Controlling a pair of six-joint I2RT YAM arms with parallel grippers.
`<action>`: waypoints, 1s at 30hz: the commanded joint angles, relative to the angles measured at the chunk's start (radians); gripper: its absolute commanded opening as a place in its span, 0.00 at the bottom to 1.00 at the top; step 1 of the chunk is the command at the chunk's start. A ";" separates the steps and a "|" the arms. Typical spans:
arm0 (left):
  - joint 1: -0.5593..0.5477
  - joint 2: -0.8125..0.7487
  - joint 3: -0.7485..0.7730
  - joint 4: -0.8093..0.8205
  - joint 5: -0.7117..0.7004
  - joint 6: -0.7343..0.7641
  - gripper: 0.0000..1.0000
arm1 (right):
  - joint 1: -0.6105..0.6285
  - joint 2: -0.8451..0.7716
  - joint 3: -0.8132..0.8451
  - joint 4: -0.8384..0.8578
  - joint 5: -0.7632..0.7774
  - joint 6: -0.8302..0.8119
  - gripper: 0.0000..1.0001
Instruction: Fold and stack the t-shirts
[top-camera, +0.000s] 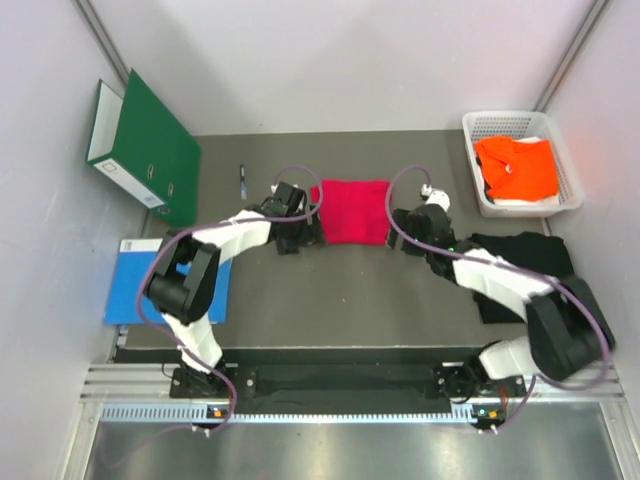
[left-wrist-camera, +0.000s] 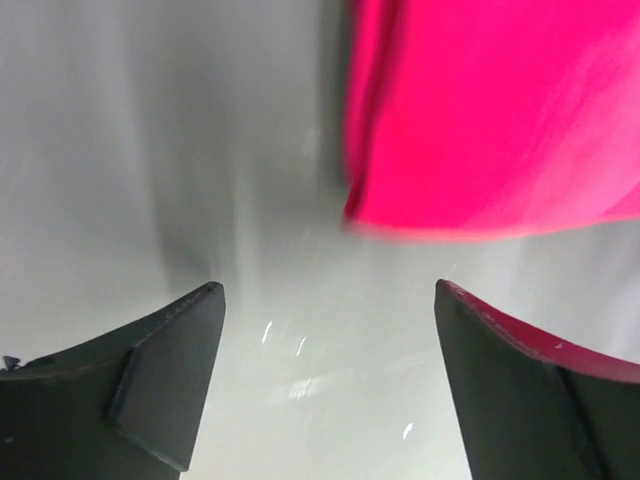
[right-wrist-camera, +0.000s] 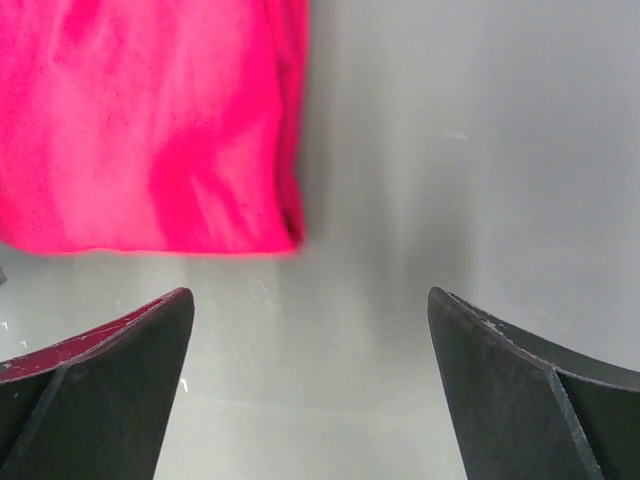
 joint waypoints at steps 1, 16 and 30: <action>-0.053 -0.186 -0.082 -0.105 -0.158 0.031 0.93 | 0.054 -0.251 0.012 -0.296 0.375 -0.099 1.00; -0.062 -0.318 -0.141 -0.079 -0.087 0.048 0.95 | 0.054 0.574 0.509 -1.431 0.993 0.650 0.89; -0.061 -0.304 -0.130 -0.061 -0.048 0.062 0.95 | -0.118 0.641 0.558 -1.363 0.992 0.533 0.77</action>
